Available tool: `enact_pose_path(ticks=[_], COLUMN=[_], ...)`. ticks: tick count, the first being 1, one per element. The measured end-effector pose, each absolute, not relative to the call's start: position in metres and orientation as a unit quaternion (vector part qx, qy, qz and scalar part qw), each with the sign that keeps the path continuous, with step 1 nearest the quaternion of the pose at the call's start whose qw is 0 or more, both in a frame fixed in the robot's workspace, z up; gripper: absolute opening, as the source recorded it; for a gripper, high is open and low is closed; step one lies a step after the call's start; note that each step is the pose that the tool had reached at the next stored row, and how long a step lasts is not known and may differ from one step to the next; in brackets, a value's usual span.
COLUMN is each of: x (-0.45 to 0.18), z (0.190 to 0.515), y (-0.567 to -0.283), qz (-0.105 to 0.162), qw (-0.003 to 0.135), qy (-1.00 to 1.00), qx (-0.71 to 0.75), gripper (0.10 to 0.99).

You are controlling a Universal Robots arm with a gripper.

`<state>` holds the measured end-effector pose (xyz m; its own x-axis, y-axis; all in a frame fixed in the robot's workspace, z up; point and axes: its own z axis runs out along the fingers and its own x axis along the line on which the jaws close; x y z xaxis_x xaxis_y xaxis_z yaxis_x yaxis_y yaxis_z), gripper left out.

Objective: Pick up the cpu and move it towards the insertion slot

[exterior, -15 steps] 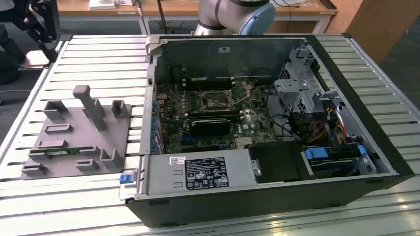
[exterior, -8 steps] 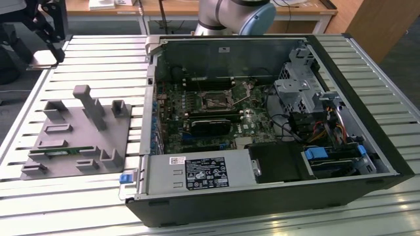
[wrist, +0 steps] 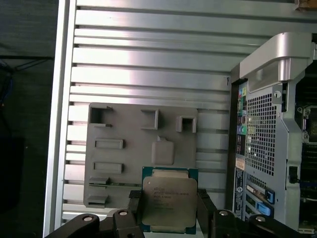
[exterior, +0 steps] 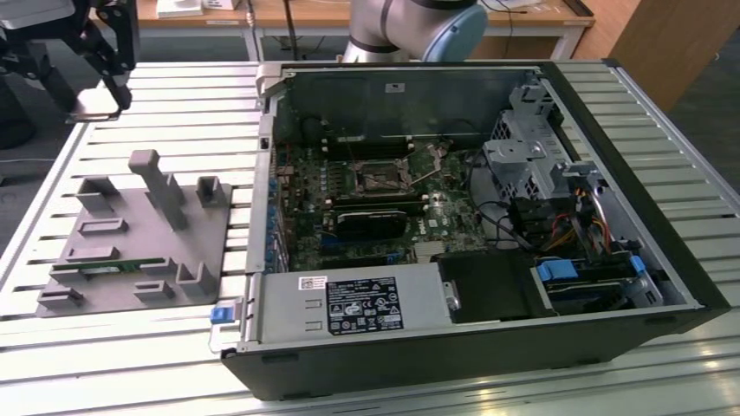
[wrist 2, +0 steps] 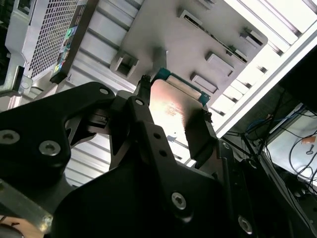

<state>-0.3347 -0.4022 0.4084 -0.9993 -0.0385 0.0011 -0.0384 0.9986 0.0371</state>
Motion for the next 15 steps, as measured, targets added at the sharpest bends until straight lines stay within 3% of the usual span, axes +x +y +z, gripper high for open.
enact_pose_path(ticks=[15], x=[-0.307], z=[0.408], y=[-0.402], qz=[-0.019], qw=[0.001], qy=[-1.0], qx=[0.019], gripper=[0.533])
